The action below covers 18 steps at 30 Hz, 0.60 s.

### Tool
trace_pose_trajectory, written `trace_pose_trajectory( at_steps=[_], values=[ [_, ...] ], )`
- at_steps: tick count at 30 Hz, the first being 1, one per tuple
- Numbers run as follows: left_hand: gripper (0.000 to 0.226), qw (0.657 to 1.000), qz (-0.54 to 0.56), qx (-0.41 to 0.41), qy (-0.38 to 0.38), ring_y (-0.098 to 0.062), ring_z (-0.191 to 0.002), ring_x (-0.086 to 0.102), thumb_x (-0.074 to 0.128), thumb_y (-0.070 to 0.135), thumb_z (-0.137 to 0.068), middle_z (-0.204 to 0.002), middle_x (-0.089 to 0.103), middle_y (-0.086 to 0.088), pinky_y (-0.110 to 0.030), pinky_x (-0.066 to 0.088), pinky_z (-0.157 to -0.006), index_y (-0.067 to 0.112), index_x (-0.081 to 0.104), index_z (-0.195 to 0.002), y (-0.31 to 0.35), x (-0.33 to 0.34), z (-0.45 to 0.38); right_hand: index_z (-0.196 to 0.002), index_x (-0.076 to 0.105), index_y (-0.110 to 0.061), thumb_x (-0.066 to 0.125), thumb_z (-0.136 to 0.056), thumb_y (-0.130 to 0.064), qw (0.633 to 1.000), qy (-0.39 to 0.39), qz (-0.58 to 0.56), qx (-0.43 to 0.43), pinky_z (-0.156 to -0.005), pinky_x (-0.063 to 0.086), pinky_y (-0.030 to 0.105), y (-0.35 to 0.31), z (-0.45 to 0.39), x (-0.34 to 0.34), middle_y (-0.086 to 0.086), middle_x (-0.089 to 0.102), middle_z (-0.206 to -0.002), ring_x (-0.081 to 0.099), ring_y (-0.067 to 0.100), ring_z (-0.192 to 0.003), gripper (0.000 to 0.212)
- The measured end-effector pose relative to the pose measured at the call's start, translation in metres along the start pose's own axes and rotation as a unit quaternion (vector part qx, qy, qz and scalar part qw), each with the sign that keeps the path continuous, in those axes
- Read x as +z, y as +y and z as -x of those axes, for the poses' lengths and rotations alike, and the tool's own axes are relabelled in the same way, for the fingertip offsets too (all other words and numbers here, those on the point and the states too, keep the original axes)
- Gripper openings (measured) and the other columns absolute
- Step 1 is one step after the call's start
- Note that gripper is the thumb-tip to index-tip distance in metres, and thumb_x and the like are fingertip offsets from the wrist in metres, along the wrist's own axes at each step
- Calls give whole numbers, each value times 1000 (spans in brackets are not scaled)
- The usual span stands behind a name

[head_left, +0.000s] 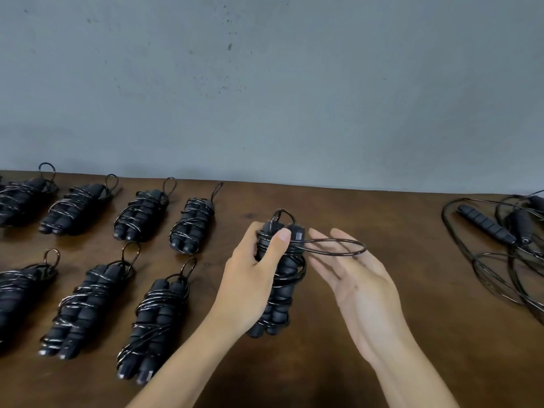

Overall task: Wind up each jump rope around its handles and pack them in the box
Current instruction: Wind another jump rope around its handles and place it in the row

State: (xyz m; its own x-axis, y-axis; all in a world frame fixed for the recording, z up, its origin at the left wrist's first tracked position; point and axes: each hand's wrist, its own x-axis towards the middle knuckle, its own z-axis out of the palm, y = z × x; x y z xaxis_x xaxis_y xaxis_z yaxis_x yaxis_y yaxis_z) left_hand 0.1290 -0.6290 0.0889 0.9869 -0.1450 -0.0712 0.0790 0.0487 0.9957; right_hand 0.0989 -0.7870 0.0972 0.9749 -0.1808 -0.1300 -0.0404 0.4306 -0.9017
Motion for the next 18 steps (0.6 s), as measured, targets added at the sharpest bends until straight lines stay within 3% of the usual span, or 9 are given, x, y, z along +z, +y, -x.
trace_pose_trajectory(
  at_steps=[2, 4, 8, 13, 16, 18],
  values=[
    [29, 1000, -3, 13, 15, -43, -77, 70, 55, 59, -100, -88, 71, -15, -60, 58, -71, 31, 62, -99, -3, -3, -1, -137, 50, 0, 43, -102, 2, 998, -50, -32, 11, -117, 37, 51, 1, 3, -1, 13, 67, -134, 61, 29, -128, 36],
    [29, 1000, 0, 6, 19, -43, -88, 73, 54, 58, -100, -96, 74, -16, -62, 60, -83, 31, 63, -98, -4, -5, 0, -140, 49, -1, 45, -103, -10, 996, -86, -35, -2, -119, 32, 48, 2, 6, 2, 11, 63, -139, 57, 26, -133, 39],
    [28, 999, 28, -36, 1, -40, -79, 76, 54, 49, -104, -97, 74, -18, -53, 64, -75, 23, 63, -102, 0, -1, 5, -142, 49, -13, 47, -99, -33, 999, -28, 1, -42, -120, 33, 44, 5, 5, 9, 2, 67, -135, 60, 19, -130, 47],
    [28, 999, 15, -42, -11, -41, -81, 75, 54, 48, -104, -96, 74, -19, -58, 64, -79, 22, 65, -104, -3, 0, 7, -128, 64, -9, 59, -95, -21, 995, 38, 26, -84, -106, 51, 41, -1, 0, 12, 13, 76, -101, 73, 23, -104, 35],
    [28, 1000, -21, -17, -10, -40, -91, 73, 56, 52, -103, -95, 73, -14, -59, 60, -88, 26, 65, -97, -8, 0, 7, -114, 74, -16, 66, -94, -9, 979, 50, 149, -131, -96, 53, 23, -6, -6, 8, 8, 75, -79, 71, 12, -89, 22],
    [28, 999, -46, 7, -1, -25, -84, 73, 56, 52, -102, -87, 73, -3, -44, 61, -85, 26, 65, -98, -10, 0, 5, -110, 75, -28, 68, -94, -8, 953, 18, 263, -152, -89, 50, 11, -11, -7, 6, -1, 77, -80, 70, 1, -90, 27]
  ],
)
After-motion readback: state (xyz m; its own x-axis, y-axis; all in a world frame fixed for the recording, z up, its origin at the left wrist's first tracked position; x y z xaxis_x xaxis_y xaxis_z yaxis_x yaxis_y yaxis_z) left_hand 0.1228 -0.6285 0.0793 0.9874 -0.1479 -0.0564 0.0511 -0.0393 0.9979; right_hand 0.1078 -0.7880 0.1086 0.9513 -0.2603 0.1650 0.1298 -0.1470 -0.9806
